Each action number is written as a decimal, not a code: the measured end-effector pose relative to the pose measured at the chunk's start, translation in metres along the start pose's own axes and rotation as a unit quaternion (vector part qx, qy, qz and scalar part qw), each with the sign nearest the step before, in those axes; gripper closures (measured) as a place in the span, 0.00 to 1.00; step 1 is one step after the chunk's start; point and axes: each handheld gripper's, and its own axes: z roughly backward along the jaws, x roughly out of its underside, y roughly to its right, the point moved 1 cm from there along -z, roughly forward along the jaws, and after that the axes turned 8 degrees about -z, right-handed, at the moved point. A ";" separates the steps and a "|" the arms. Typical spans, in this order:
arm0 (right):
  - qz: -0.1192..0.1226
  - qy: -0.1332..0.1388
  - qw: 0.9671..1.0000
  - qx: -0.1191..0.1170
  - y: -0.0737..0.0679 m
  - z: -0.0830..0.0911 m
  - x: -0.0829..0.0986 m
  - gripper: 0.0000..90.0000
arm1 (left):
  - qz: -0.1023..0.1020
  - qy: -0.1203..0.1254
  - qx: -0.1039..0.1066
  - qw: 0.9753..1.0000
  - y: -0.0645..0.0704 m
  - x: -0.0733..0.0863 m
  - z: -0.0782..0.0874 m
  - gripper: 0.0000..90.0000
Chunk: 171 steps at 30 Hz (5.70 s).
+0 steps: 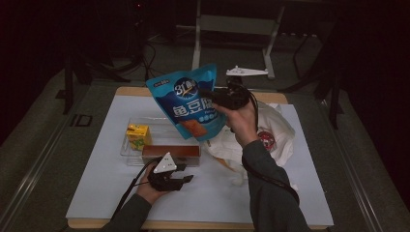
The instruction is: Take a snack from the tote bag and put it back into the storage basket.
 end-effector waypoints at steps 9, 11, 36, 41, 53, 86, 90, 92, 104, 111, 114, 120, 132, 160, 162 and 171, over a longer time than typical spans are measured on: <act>-0.004 -0.007 1.000 0.004 -0.006 -0.023 -0.003 0.99 | -0.004 -0.001 -0.001 1.000 0.000 0.000 0.000 0.53; -0.001 -0.007 1.000 0.006 -0.008 -0.028 -0.004 0.99 | -0.004 -0.001 0.000 1.000 0.000 0.000 0.000 0.53; -0.029 -0.014 0.999 0.025 -0.010 -0.084 0.005 0.98 | -0.006 0.000 0.002 1.000 0.000 0.000 0.000 0.53; -0.042 -0.013 0.999 0.032 -0.006 -0.093 0.010 0.98 | -0.004 0.002 0.001 1.000 0.001 0.000 0.000 0.53; -0.035 -0.035 0.998 0.048 -0.013 -0.118 0.021 0.98 | -0.005 0.005 0.001 1.000 0.001 0.000 0.001 0.53; 0.077 -0.162 0.981 0.078 0.024 -0.067 0.070 0.78 | -0.006 -0.001 -0.004 1.000 0.001 0.000 0.000 0.53; 0.093 -0.176 0.976 0.089 0.025 -0.070 0.081 0.76 | -0.005 0.000 -0.005 1.000 0.001 0.000 0.000 0.53; 0.088 -0.175 0.976 0.092 0.026 -0.070 0.082 0.78 | -0.005 -0.001 -0.005 1.000 0.001 0.000 0.001 0.53; 0.103 -0.200 0.969 0.103 0.026 -0.068 0.086 0.80 | -0.007 -0.002 -0.007 1.000 0.001 0.000 0.000 0.53; 0.110 -0.205 0.966 0.115 0.024 -0.077 0.083 0.87 | -0.004 0.000 -0.005 1.000 0.001 0.000 0.000 0.53; 0.112 -0.202 0.966 0.116 0.021 -0.085 0.081 0.88 | -0.004 -0.001 -0.005 1.000 0.001 0.000 0.000 0.53; 0.125 -0.207 0.964 0.113 0.011 -0.099 0.079 0.89 | -0.004 -0.001 -0.004 1.000 0.000 0.000 0.000 0.53; 0.123 -0.191 0.969 0.097 0.001 -0.113 0.084 0.89 | 0.000 0.000 0.001 1.000 0.000 0.000 0.000 0.53; 0.176 -0.204 0.955 0.122 -0.016 -0.097 0.082 0.62 | -0.002 0.001 0.000 1.000 0.000 0.000 0.000 0.52; 0.176 -0.204 0.955 0.121 -0.016 -0.094 0.081 0.61 | -0.002 0.001 0.000 1.000 0.000 0.000 0.000 0.52; 0.169 -0.213 0.954 0.128 -0.012 -0.077 0.079 0.62 | -0.003 0.001 -0.001 1.000 0.000 0.000 0.000 0.51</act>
